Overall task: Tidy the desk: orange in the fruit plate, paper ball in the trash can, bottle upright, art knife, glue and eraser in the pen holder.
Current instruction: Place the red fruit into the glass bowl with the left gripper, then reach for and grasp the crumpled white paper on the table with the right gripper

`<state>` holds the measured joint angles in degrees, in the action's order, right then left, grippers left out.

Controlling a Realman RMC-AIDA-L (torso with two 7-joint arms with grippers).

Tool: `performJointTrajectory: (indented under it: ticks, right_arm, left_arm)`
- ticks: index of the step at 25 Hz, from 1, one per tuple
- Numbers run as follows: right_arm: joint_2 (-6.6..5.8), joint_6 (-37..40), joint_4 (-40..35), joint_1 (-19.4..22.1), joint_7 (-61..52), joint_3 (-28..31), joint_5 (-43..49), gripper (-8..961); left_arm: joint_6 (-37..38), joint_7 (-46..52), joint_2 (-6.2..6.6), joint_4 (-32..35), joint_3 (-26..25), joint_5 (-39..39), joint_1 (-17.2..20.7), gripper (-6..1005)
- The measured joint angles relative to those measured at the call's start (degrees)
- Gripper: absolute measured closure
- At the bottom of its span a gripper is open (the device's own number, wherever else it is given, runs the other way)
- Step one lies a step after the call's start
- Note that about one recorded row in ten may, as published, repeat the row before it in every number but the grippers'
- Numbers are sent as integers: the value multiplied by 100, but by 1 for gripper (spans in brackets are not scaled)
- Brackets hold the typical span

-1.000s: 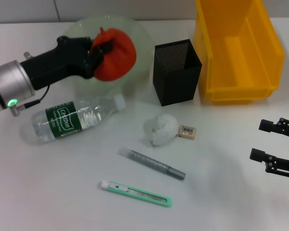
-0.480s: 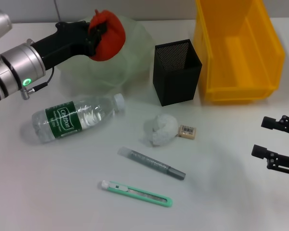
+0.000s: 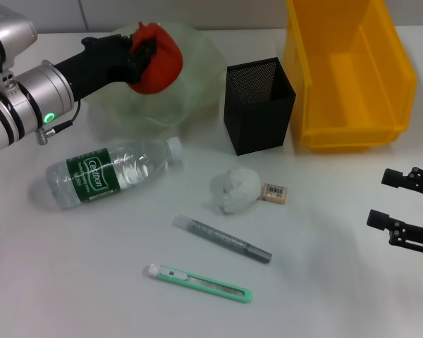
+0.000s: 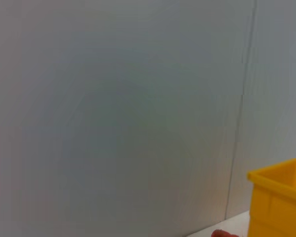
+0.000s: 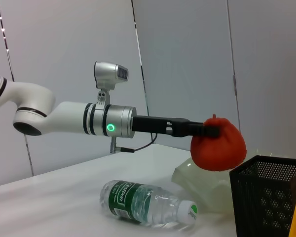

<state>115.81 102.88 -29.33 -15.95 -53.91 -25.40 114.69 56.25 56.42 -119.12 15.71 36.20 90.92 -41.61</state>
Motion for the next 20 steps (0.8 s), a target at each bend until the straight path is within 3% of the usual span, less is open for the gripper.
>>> performJointTrajectory:
  ticks: [7, 9, 16, 19, 20]
  right_arm:
    - [3, -9, -3, -7, -15, 0, 0, 197]
    - [3, -10, -3, -12, -15, 0, 0, 197]
    - [0, -22, 21, -33, -13, 8, 1, 197]
    - [-1, -47, 31, -42, -13, 14, 0, 197]
    - [-2, -54, 32, -44, -13, 15, 0, 197]
  left_arm:
    - [-16, -57, 0, -7, 21, -8, -24, 722]
    - [-24, -61, 1, -7, 21, -8, -30, 486]
    - [93, -68, 14, 4, 42, 2, -38, 342]
    - [545, -32, 48, 84, 104, 50, 16, 281]
    - [1093, 83, 79, 294, 296, 89, 169, 260]
